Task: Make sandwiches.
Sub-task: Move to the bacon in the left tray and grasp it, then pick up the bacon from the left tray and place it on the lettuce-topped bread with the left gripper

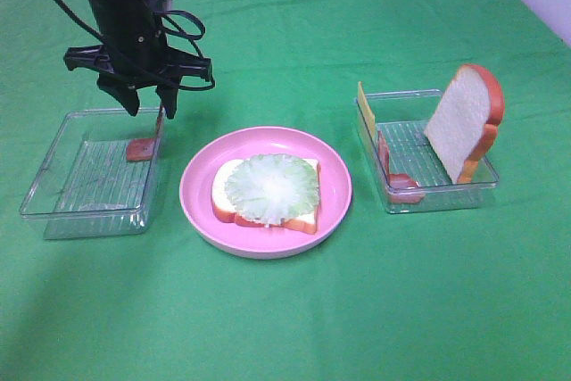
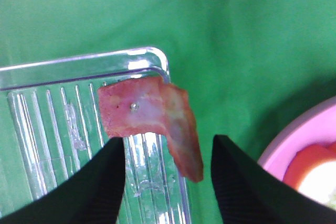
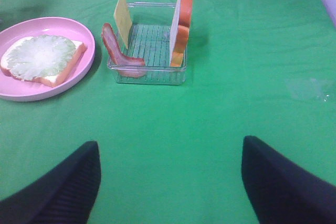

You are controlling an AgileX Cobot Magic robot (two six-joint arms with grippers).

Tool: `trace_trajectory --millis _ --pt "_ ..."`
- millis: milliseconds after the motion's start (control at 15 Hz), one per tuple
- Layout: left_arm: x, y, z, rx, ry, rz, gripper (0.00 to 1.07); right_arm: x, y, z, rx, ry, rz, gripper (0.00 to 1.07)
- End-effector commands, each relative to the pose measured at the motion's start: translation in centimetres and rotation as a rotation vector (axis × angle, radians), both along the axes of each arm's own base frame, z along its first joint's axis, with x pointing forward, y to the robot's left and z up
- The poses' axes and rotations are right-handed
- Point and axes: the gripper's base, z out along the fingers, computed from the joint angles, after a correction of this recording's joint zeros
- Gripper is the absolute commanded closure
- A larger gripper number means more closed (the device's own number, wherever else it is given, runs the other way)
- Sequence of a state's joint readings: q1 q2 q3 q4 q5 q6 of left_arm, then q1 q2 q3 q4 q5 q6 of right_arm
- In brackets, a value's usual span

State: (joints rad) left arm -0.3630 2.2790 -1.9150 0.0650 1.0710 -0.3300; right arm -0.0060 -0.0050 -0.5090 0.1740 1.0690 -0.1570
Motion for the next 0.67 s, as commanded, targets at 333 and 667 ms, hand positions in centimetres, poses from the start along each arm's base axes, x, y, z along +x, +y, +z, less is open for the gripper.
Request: trace_trajectory --millis 333,667 --pt "0.2 0.0 -0.1 -0.007 -0.018 0.009 1.07 -0.2 0.0 0.0 0.002 -0.021 -0.006 0.37" --pt "0.0 -0.1 1.8 -0.022 -0.025 0.0 1.07 -0.2 0.0 0.0 0.002 -0.021 -0.006 0.37"
